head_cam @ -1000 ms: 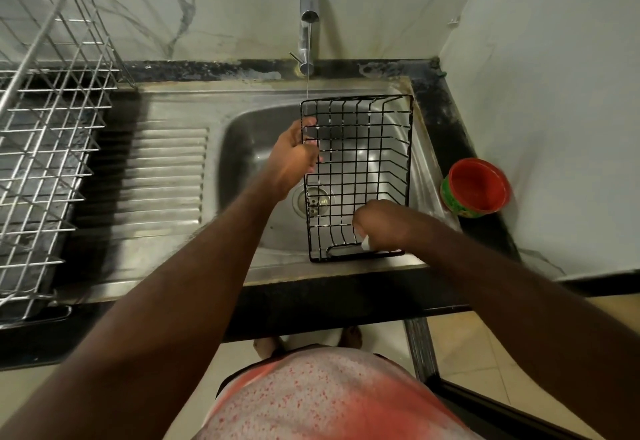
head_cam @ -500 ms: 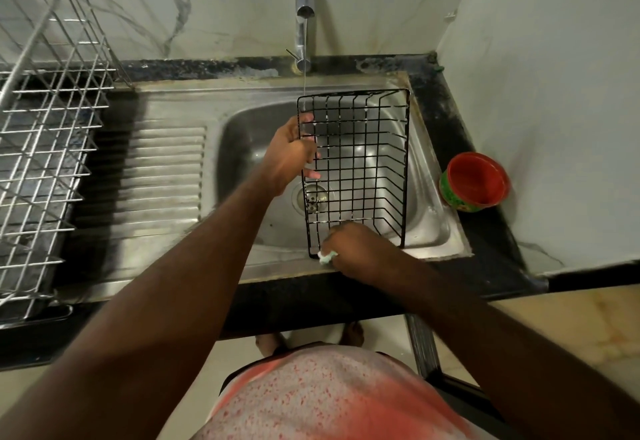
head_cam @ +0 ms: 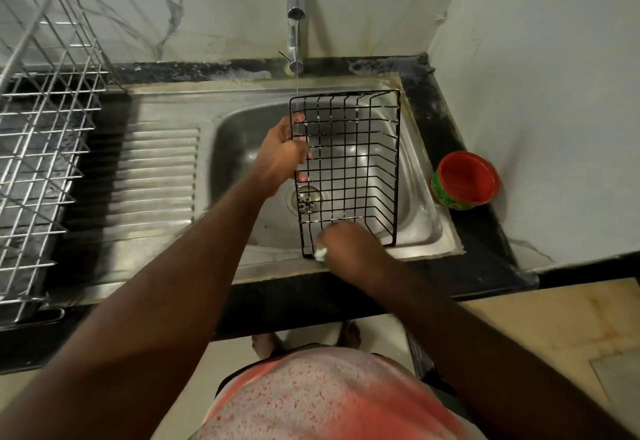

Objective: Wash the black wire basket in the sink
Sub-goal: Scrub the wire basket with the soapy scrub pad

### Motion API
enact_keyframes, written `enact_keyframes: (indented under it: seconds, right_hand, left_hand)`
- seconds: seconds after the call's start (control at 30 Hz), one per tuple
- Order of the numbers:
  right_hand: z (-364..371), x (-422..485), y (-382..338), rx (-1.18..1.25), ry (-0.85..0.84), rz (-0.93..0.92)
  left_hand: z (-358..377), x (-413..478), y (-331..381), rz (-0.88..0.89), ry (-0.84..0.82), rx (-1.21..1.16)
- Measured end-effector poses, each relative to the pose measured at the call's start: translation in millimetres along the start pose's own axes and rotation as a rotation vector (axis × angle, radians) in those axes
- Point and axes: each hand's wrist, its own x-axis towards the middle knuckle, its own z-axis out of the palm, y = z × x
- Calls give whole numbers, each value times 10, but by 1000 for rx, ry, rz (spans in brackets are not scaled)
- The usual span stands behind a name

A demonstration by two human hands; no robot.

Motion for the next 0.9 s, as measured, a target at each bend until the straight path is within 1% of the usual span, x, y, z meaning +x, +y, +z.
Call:
enact_keyframes:
  seconds: [0.07, 0.13, 0.23, 0.4, 0.5, 0.53, 0.6, 0.67, 0.7, 0.73, 0.83, 0.9]
  right_hand:
    - [41, 33, -148, -15, 15, -95]
    - [50, 46, -181, -57, 15, -137]
    - [-7, 10, -18, -95, -5, -78]
    - [-242, -110, 448, -272, -45, 92]
    - [-263, -130, 527, -307, -62, 105]
    - [-248, -127, 526, -298, -51, 97]
    - [-239, -109, 539, -189, 8, 111]
    - [-260, -87, 571, -44, 128, 115]
    - [-272, -75, 576, 2, 188, 96]
    - [-280, -64, 564, 25, 214, 76]
    - [-304, -17, 437, 70, 168, 23]
    - [-289, 30, 352, 75, 135, 15]
  left_hand:
    - [2, -5, 9, -2, 5, 14]
    - [-11, -11, 20, -1, 1, 31]
    - [-34, -11, 30, -2, -7, 50]
    - [-49, 14, 40, -12, -10, 67]
    - [-30, 22, 63, -24, -10, 73]
    - [-21, 30, 78, -31, -5, 70]
    - [8, 51, 121, -34, 21, 75]
    - [54, 80, 182, -9, 47, 125]
    - [81, 96, 226, 9, 49, 164]
    - [110, 113, 274, 25, 44, 204]
    - [219, 205, 467, 58, -5, 344]
    - [301, 276, 604, 64, -66, 488]
